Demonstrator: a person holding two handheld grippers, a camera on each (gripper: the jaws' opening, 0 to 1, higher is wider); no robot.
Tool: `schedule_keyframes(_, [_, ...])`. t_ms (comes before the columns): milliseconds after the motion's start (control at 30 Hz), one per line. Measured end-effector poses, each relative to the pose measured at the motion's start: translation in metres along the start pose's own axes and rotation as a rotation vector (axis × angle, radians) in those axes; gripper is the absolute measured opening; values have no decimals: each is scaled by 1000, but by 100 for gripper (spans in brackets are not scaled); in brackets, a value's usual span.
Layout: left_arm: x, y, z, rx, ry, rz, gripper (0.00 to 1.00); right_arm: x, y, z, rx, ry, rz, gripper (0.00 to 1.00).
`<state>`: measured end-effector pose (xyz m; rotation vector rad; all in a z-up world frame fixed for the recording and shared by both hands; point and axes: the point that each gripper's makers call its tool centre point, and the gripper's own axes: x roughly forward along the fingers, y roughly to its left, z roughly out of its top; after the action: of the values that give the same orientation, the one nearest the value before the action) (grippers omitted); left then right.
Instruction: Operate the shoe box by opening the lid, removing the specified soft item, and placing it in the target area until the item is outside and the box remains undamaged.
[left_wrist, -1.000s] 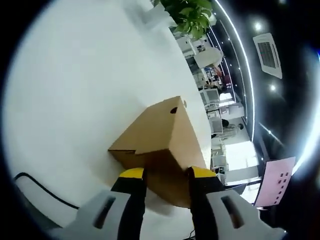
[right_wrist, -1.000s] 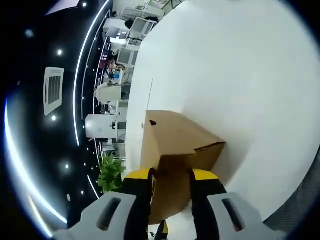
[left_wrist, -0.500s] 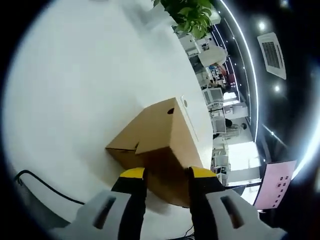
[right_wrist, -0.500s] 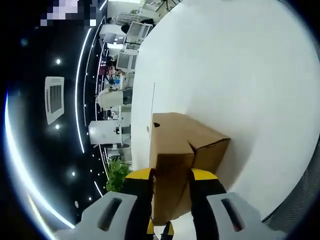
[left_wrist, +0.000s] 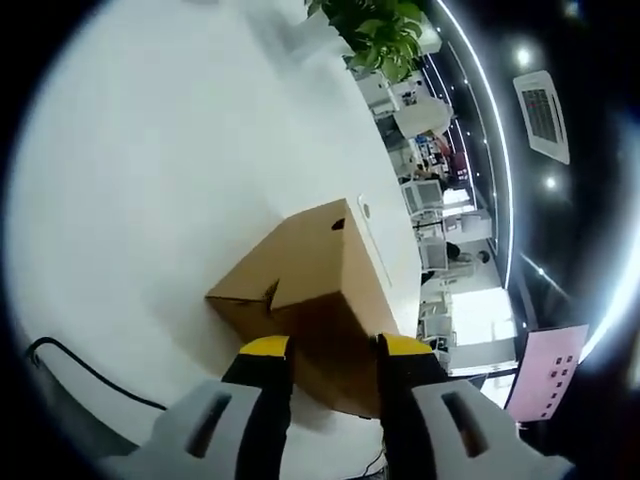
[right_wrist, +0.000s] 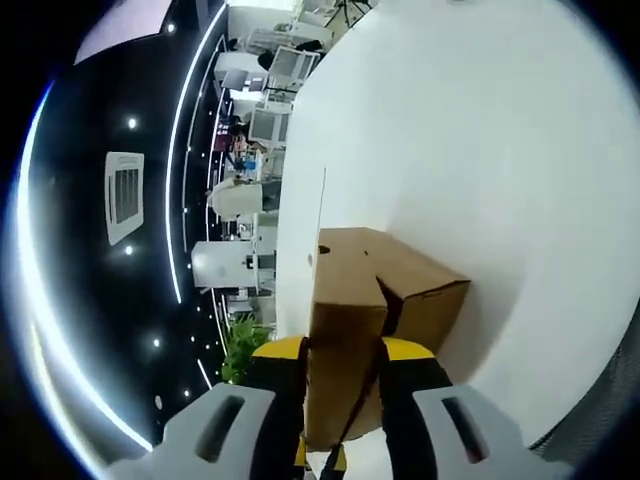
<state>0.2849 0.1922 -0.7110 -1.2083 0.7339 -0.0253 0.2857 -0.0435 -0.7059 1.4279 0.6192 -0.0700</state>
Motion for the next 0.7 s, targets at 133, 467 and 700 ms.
schedule_keyframes(133, [-1, -9, 2, 1, -25, -11, 33, -3, 11, 0, -41, 6, 15, 25])
schedule_keyframes(467, [0, -20, 4, -21, -49, -13, 33, -3, 21, 6, -26, 0, 51, 24])
schedule_keyframes(700, [2, -26, 4, -74, -57, -32, 34, -3, 26, 8, -42, 4, 69, 20])
